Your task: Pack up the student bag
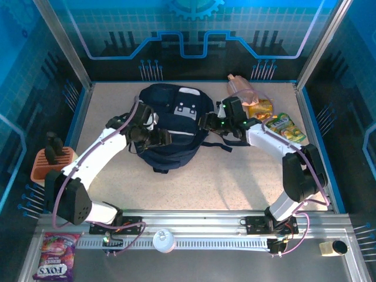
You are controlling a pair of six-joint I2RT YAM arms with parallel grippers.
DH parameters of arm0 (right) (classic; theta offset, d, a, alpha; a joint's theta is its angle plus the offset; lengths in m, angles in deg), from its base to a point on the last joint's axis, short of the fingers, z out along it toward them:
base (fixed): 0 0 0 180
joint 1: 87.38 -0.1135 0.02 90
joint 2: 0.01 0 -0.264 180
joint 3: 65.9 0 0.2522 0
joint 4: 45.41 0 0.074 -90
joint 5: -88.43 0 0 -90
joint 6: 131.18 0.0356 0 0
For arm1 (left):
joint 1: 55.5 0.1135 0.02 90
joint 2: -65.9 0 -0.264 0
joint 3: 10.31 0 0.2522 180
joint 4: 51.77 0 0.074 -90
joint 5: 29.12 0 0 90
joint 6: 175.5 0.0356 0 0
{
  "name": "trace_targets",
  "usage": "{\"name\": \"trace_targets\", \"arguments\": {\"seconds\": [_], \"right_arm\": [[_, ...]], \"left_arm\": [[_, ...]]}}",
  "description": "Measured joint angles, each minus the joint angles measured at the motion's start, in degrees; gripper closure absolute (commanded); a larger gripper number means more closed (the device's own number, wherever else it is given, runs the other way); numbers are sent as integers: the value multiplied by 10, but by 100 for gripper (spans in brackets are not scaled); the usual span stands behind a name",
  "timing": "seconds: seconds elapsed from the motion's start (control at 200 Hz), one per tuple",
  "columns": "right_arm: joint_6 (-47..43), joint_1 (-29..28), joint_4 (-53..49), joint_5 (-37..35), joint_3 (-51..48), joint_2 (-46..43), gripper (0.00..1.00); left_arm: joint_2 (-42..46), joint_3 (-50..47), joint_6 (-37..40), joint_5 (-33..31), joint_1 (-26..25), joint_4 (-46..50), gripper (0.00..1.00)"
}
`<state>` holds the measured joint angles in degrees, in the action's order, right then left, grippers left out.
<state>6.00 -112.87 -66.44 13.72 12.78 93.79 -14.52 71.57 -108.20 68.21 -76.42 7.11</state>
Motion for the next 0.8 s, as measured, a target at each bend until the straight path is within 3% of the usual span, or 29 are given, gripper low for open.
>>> {"name": "trace_targets", "arguments": {"seconds": [0.36,0.8], "right_arm": [[111,-28,35,30,-14,63,53],[117,27,47,21,-61,43,47]], "left_arm": [[-97,93,239,-109,-105,-14,24],[-219,137,462,-145,-122,-29,25]]}}
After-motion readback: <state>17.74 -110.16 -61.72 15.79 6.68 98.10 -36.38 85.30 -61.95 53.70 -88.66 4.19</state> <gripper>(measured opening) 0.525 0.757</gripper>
